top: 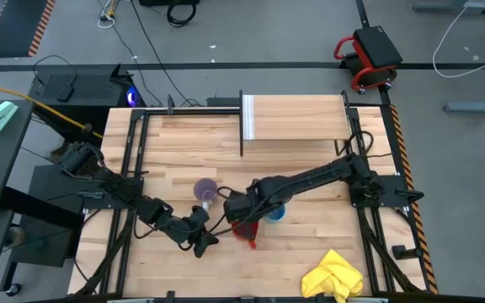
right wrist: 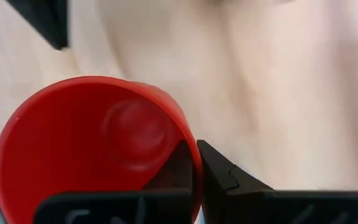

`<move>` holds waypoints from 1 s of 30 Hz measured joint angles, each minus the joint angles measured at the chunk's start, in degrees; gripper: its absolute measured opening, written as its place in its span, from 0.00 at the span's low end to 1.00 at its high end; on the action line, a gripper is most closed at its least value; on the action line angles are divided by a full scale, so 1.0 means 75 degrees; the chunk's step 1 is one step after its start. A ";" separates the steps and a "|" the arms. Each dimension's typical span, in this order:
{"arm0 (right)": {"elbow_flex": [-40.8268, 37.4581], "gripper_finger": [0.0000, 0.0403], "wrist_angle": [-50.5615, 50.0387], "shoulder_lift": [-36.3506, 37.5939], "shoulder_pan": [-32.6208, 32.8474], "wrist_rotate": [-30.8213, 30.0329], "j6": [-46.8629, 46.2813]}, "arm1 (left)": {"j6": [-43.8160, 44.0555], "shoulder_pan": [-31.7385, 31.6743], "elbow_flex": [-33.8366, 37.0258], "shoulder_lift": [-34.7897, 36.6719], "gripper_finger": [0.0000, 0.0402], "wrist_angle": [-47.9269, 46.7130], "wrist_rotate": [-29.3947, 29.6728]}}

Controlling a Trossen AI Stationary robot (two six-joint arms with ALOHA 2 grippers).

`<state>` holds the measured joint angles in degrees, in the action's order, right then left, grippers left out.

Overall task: Stack small to large cups/mugs on shelf
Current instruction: Put the red mug on the shelf

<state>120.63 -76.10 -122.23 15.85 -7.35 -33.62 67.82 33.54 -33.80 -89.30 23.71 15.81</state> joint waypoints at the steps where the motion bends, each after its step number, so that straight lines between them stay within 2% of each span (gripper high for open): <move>1: 0.0280 0.02 -0.0371 0.0001 -0.0045 -0.0124 0.0087 | -0.0004 0.0000 0.0000 0.0000 0.05 0.0004 0.0000; 6: 0.1383 0.02 -0.1937 0.0013 -0.0474 -0.0603 0.0415 | -0.0022 0.0000 0.0000 0.0000 0.05 0.0002 0.0000; 13: 0.1239 0.02 -0.1853 0.0953 -0.1520 -0.0723 0.0691 | 0.0006 0.0006 0.0000 0.0000 0.05 0.0062 0.0000; 17: 0.1179 0.02 -0.1817 0.1534 -0.2366 -0.1021 0.0892 | 0.0010 0.0012 0.0003 0.0000 0.04 0.0122 -0.0003; 30: 0.1173 0.02 -0.1858 0.3276 -0.5825 -0.0949 0.2123 | 0.0010 0.0000 0.0003 0.0000 0.05 0.0127 -0.0003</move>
<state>129.43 -90.04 -97.67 -27.84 -14.47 -17.70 67.90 33.54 -33.78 -89.30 24.67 15.79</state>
